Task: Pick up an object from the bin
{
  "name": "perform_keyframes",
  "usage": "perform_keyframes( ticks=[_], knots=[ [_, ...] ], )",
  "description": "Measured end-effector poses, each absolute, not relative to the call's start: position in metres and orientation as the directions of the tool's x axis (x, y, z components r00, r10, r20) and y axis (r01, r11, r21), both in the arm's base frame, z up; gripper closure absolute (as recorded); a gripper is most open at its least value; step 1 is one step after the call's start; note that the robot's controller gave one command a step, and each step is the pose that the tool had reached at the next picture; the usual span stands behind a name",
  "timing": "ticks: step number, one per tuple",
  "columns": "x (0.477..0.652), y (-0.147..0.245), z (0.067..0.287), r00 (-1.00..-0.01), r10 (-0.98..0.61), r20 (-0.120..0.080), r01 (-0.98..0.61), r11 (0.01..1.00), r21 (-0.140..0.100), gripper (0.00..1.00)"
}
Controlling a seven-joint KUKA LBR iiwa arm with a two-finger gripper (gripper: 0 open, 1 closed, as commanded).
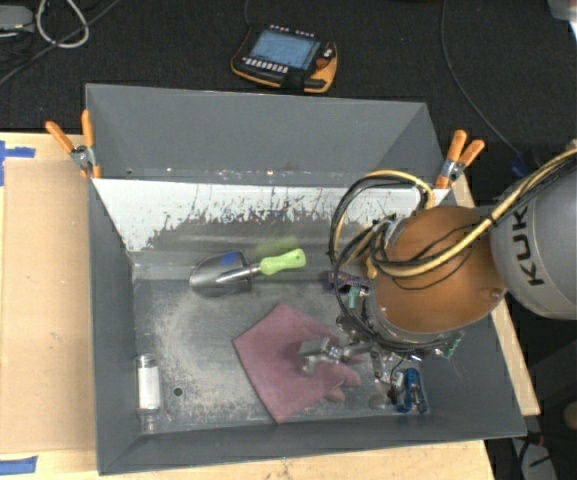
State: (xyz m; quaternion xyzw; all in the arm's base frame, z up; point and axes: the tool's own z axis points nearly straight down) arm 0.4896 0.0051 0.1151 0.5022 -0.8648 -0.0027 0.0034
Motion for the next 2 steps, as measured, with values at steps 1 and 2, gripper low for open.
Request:
perform_keyframes(
  ticks=[1, 2],
  knots=[
    [0.486, 0.011, 0.071, -0.693, -0.721, -0.013, -0.721, 0.693, -0.008, 0.00],
    [0.478, 0.000, 0.070, -0.148, -0.989, -0.002, -0.989, 0.148, 0.007, 1.00]
  ],
)
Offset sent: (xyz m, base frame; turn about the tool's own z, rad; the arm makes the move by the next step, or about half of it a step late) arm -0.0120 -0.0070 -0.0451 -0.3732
